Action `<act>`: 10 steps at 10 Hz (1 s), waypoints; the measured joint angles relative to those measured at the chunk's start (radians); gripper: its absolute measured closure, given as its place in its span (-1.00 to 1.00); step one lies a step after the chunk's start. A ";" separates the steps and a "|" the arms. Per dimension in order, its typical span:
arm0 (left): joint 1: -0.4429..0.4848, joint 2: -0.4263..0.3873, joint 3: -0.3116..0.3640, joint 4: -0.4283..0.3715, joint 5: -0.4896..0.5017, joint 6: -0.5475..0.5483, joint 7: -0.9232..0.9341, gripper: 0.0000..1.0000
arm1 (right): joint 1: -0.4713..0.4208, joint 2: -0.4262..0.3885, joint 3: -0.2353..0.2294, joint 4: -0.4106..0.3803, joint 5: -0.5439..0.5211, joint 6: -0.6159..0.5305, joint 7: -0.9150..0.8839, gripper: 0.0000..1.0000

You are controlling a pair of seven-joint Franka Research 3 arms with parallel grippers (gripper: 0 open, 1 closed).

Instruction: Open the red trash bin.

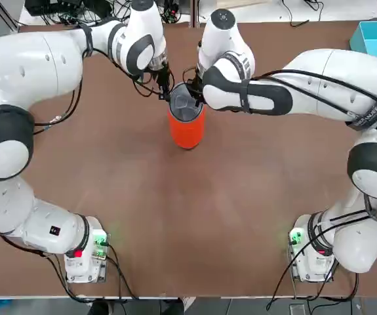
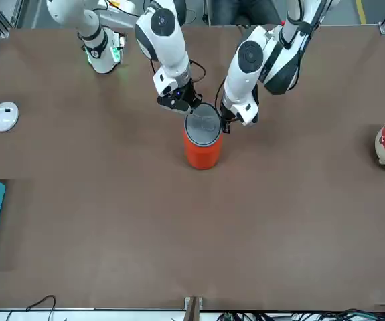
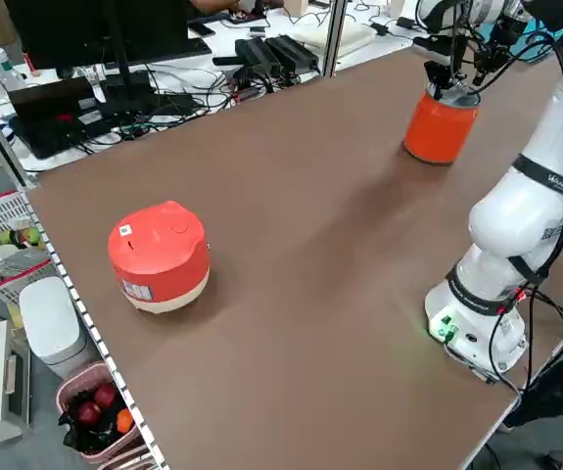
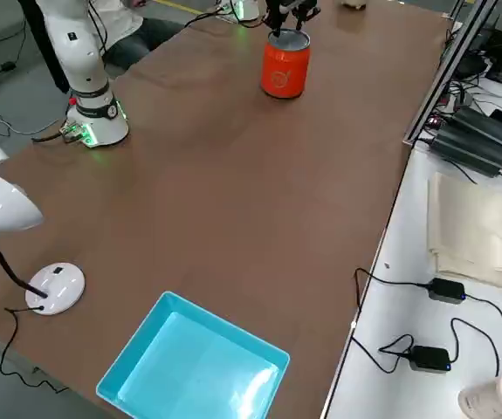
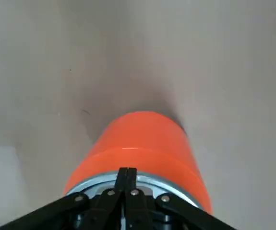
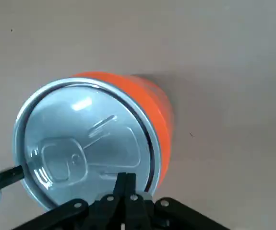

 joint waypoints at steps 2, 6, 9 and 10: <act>0.000 0.000 0.000 0.000 0.000 0.000 -0.009 0.98 | 0.000 0.019 -0.002 0.000 -0.001 0.029 0.003 0.98; 0.000 0.000 0.000 0.000 0.000 0.001 -0.010 0.98 | 0.000 0.048 -0.004 0.001 -0.004 0.060 0.003 0.98; 0.000 0.000 0.000 0.000 0.000 0.003 -0.012 0.98 | 0.005 0.052 -0.005 0.002 -0.021 0.060 0.004 0.98; -0.001 0.000 0.000 0.000 0.000 0.004 -0.015 0.98 | 0.005 0.053 -0.006 0.004 -0.021 0.056 0.004 0.98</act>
